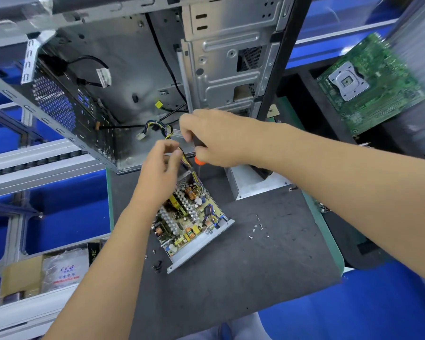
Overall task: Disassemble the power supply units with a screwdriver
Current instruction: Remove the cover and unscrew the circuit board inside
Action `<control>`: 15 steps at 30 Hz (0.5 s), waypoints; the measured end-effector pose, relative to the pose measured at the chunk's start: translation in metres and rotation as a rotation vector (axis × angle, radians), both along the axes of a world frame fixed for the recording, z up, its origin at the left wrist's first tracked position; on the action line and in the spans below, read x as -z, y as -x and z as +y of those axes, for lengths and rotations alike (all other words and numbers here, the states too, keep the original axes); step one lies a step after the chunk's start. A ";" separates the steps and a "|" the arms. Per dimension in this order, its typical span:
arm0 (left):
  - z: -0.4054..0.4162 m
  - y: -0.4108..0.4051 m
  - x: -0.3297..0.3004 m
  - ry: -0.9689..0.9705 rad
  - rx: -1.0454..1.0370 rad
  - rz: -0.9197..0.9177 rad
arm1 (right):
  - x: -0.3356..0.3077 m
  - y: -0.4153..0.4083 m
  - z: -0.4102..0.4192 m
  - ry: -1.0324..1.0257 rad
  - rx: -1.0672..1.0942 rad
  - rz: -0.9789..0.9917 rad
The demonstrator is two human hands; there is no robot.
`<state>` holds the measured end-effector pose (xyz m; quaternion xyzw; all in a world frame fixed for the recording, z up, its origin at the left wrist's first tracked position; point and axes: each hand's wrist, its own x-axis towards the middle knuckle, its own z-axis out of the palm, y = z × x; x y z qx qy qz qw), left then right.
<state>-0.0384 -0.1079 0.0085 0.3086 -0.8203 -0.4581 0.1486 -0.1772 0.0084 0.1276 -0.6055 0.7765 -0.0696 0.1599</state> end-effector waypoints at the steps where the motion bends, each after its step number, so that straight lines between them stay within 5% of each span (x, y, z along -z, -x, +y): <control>1: -0.003 0.003 0.001 0.012 -0.041 -0.058 | 0.000 0.000 0.003 0.013 -0.021 -0.082; 6: -0.008 0.022 0.014 -0.174 -0.117 -0.354 | 0.000 -0.001 0.004 -0.072 -0.004 0.267; 10: -0.016 0.029 0.017 -0.350 -0.120 -0.372 | -0.002 -0.002 0.007 -0.049 -0.071 0.044; 15: -0.015 0.025 0.022 -0.243 -0.112 -0.369 | 0.002 0.000 0.001 -0.045 -0.011 0.196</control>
